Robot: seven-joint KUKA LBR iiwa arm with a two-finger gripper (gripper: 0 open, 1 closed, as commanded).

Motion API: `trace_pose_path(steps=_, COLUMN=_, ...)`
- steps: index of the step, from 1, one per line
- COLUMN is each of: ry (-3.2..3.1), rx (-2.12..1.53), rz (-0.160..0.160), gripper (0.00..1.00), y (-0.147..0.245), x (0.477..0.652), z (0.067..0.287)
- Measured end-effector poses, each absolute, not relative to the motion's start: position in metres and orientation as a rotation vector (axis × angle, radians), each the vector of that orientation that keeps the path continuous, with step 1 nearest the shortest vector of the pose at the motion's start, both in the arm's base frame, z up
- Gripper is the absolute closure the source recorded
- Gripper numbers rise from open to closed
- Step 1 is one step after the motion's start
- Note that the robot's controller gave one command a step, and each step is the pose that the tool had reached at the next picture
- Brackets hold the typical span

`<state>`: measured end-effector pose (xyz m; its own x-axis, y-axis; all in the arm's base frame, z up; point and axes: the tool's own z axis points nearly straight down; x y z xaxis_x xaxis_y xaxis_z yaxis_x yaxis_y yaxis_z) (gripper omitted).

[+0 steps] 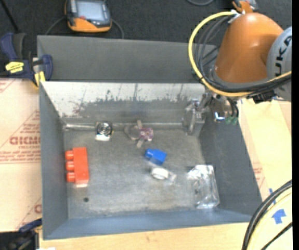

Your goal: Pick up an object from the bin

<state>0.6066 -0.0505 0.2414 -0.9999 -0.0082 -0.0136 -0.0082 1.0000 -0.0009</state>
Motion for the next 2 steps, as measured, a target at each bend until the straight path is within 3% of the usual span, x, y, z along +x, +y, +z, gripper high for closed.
trace_pose_path(steps=1, ry=3.139, rx=0.175, rz=0.001, gripper=1.00, y=-0.0595, x=0.6156, z=0.1509)
trace_pose_path(steps=2, ry=3.132, rx=0.171, rz=-0.001, gripper=0.00, y=-0.0598, x=0.6173, z=0.1550)
